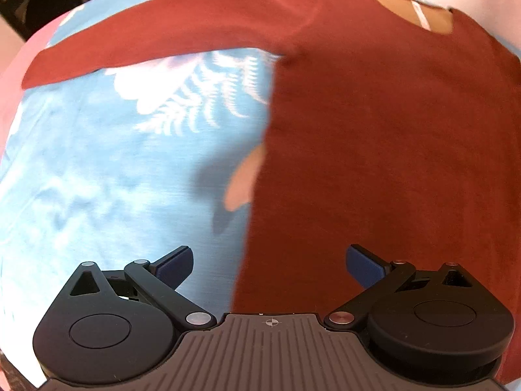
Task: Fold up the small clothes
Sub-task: 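Carry the held sleeve across the sweater body toward the collar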
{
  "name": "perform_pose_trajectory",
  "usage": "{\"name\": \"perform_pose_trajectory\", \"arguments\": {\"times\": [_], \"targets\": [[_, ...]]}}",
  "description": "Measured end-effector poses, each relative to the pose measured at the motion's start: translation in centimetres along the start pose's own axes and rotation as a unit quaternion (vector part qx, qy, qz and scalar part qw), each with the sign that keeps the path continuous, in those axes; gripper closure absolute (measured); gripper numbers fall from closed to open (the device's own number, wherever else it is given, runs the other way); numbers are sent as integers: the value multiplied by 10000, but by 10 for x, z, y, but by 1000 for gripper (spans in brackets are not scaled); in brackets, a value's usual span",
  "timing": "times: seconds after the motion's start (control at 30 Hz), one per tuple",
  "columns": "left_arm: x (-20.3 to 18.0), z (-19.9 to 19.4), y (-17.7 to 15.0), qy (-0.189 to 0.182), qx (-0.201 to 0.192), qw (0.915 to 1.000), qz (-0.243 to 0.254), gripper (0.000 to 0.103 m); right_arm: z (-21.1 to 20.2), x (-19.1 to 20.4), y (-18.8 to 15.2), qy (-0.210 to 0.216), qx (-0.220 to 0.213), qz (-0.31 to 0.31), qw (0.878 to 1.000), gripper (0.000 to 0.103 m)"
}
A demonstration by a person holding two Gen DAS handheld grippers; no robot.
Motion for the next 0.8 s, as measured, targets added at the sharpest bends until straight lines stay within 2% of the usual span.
{"name": "perform_pose_trajectory", "arguments": {"times": [0.1,0.17,0.2,0.23,0.27,0.33,0.43,0.5,0.53,0.57,0.6,0.67,0.73,0.8], "targets": [[20,-2,-5,31,-19,9998,-186,0,7,100,-1,766,58,-865,9933,87],[35,-2,-10,45,-6,9995,-300,0,14,164,-25,1331,524,-1746,9742,87],[42,-3,-13,46,-10,9994,-349,0,16,186,-37,1472,781,-2078,9639,87],[49,-3,-14,49,-23,9992,-390,0,17,199,-45,1355,863,-2345,9588,86],[55,-3,-16,55,-39,9991,-428,0,13,205,-45,1031,651,-2604,9578,73],[65,0,-21,45,-50,9986,-515,0,12,211,-42,755,445,-2857,9543,67],[71,4,-26,-7,-12,9980,-636,0,26,214,-38,856,366,-2899,9525,62],[74,5,-29,-66,6,9972,-740,0,21,223,-29,899,341,-2908,9519,65],[75,5,-30,-107,4,9969,-785,0,24,224,-27,1068,445,-2818,9525,90],[76,4,-31,-150,-8,9966,-814,0,27,223,-23,1354,634,-2551,9553,96],[78,3,-31,-189,-32,9964,-824,0,21,221,-12,1456,777,-2122,9632,96],[81,1,-32,-198,-86,9963,-827,0,23,202,10,1184,772,-1358,9806,96],[84,-1,-35,-165,-93,9961,-858,0,23,195,35,972,602,-908,9893,96],[88,-4,-37,-130,-111,9956,-916,0,22,205,49,899,498,-773,9917,94]]}}
Point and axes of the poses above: each gripper's, at about its wrist camera, not at the fingertips, and z roughly the way its jaws point, x to its left, y to its top, the point moved 7 cm from there along z, roughly the way its jaws point, and after that the axes turned 8 degrees about -z, right-handed, at the moved point
